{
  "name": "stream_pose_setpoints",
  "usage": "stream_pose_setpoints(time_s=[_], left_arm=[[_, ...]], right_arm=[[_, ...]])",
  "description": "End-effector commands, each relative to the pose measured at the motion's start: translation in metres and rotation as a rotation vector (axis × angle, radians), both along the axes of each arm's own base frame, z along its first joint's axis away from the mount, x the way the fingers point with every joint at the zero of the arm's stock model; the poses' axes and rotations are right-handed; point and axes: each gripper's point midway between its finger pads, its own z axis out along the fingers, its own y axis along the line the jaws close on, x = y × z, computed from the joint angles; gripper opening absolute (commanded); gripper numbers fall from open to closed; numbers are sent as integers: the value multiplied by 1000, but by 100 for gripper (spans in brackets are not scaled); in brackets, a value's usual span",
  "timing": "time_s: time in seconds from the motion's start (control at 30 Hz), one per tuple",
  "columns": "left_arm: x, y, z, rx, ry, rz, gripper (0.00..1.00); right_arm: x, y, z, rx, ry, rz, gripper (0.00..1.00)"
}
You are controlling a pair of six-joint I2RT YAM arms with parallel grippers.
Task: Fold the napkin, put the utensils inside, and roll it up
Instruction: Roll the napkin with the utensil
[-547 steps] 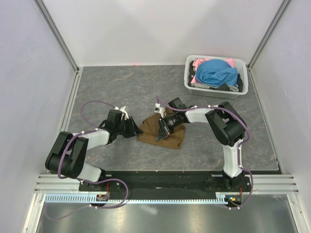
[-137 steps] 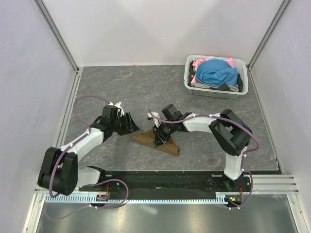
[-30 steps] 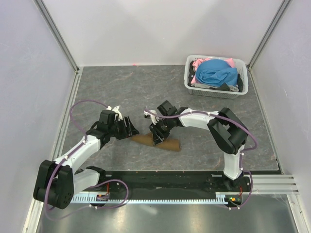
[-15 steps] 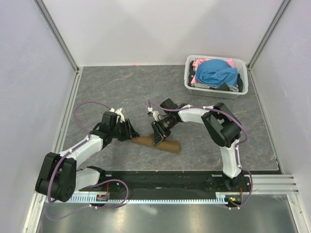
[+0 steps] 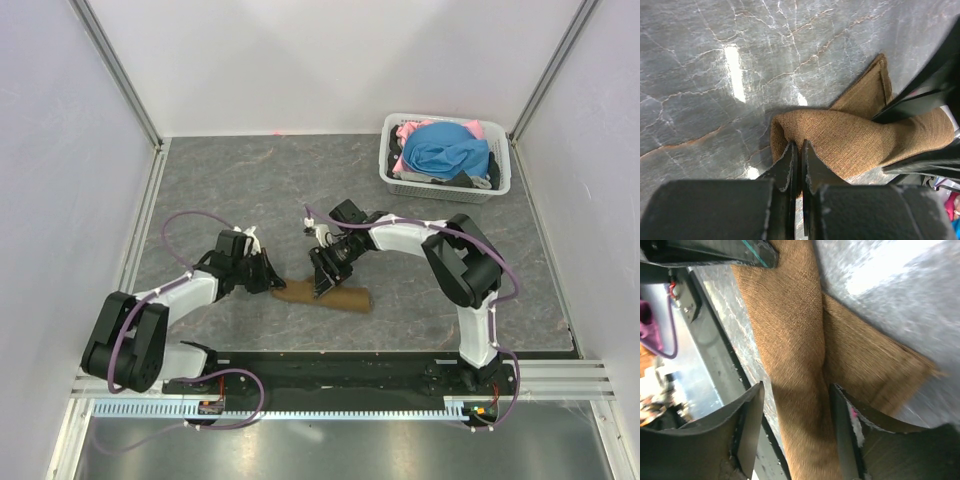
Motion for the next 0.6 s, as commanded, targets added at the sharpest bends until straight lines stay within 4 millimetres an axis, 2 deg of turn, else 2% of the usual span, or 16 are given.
stream_pose_setpoints(time_s=[0.0, 0.1, 0.23, 0.27, 0.3, 0.33, 0.37, 0.4, 0.57], left_arm=[[0, -2, -1, 17, 48, -22, 2], [0, -1, -2, 27, 80, -18, 2], [3, -3, 1, 37, 120, -17, 2], [2, -3, 2, 37, 134, -18, 2], [2, -4, 0, 35, 147, -24, 2], [5, -5, 3, 28, 146, -27, 2], [5, -7, 3, 23, 150, -32, 2], [4, -8, 3, 15, 160, -34, 2], [7, -11, 7, 1, 159, -40, 2]], right_arm=[[22, -7, 34, -12, -199, -35, 65], [27, -11, 49, -32, -331, -29, 69], [25, -10, 54, -112, -578, 23, 76], [21, -12, 48, -139, -617, 42, 77], [13, -7, 51, -144, -683, 76, 78], [20, -7, 53, -174, -764, 57, 78], [18, -10, 46, -201, -791, 61, 79], [13, -5, 47, -197, -828, 86, 79], [9, 1, 37, -235, -891, 125, 79]])
